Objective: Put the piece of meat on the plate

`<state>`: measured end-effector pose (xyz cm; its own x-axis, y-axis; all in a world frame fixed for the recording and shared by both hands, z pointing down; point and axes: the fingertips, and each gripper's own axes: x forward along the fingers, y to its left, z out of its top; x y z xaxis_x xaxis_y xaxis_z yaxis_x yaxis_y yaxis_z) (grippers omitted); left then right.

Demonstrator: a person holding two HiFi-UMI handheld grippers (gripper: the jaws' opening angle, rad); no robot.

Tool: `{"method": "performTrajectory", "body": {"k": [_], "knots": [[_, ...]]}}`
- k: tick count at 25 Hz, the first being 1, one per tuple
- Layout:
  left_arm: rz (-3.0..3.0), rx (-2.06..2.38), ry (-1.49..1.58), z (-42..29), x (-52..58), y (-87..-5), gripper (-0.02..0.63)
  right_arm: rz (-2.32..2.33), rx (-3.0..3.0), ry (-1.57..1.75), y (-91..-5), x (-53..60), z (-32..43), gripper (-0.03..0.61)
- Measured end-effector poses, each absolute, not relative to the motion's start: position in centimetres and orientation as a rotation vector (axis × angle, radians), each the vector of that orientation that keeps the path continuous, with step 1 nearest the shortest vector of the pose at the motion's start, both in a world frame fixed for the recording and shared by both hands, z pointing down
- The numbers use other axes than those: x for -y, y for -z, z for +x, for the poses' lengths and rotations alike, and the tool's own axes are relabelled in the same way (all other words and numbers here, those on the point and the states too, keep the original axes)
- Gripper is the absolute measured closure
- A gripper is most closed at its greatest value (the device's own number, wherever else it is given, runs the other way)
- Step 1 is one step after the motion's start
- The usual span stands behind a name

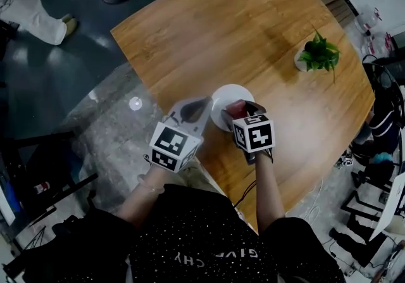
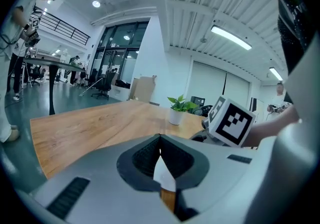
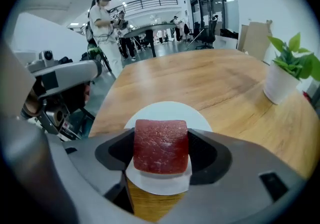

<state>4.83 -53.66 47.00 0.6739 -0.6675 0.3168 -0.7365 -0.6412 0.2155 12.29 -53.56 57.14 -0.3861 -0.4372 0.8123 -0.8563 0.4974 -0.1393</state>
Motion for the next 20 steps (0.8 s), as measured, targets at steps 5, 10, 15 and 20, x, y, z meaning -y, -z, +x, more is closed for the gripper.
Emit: {"method": "performTrajectory", "body": {"k": [5,10,15,20], "knots": [[2.551,1.100,-0.311,4.8,53.6,-47.8,0.604,1.003,1.944,-0.738,-58.6,53.6,12.3,0.264],[2.549,1.100,-0.300,4.5,53.5,-48.0,0.605,0.985,1.891,-0.697,-58.8,53.8,12.1,0.264],[2.558,1.095,-0.289,4.9,53.2,-47.7,0.604,1.054,1.927,-0.682,-57.7,54.4,12.2,0.262],[2.558,1.108,-0.271,4.8,52.7,-47.4,0.604,1.174,2.027,-0.672,-54.0,54.5,13.1,0.253]]}}
